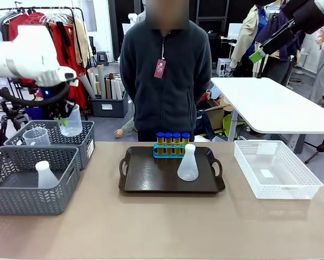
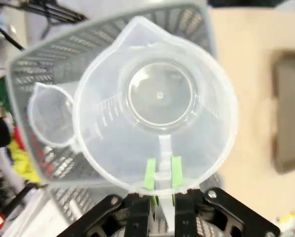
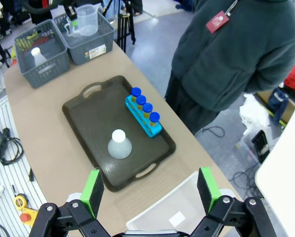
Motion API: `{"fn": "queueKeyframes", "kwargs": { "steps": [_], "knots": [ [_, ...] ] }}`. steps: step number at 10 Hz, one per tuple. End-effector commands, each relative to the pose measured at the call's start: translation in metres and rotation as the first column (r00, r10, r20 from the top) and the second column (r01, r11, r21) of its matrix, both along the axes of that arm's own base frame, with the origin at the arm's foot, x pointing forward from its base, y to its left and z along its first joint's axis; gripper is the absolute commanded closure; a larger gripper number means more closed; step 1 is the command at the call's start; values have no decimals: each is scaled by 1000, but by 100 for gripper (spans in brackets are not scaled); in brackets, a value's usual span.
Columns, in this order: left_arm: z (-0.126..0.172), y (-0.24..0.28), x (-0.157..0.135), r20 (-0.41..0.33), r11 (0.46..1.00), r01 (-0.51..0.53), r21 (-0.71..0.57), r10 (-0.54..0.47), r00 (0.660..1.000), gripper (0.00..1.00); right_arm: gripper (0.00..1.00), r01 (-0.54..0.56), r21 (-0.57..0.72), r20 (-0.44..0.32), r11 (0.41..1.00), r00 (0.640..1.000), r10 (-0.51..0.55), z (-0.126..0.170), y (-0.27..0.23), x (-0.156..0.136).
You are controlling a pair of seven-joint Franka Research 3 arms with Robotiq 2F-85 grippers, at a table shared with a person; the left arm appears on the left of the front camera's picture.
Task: Prepare the laboratory tools.
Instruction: Pick up one Large Measuring Cup and place it on the Handle tray.
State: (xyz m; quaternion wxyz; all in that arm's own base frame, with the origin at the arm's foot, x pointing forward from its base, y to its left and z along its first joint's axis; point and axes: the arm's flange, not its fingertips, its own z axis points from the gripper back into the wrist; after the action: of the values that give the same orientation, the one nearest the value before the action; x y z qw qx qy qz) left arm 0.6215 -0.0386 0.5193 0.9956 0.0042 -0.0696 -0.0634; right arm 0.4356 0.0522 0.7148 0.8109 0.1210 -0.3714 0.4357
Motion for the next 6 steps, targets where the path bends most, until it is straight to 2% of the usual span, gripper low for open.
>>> {"fn": "queueKeyframes", "kwargs": {
  "steps": [1,4,6],
  "knots": [
    [49,-3,-18,-1,994,107,7,-107,994,100,0,-9,2,5,1000,1000,9,1,0,-1],
    [100,-18,-45,-42,980,196,12,-196,980,100,0,-9,2,5,1000,1000,9,1,0,-1],
    [120,-26,-61,3,972,235,12,-235,972,100,0,-9,2,5,1000,1000,9,1,0,-1]
  ]
}}
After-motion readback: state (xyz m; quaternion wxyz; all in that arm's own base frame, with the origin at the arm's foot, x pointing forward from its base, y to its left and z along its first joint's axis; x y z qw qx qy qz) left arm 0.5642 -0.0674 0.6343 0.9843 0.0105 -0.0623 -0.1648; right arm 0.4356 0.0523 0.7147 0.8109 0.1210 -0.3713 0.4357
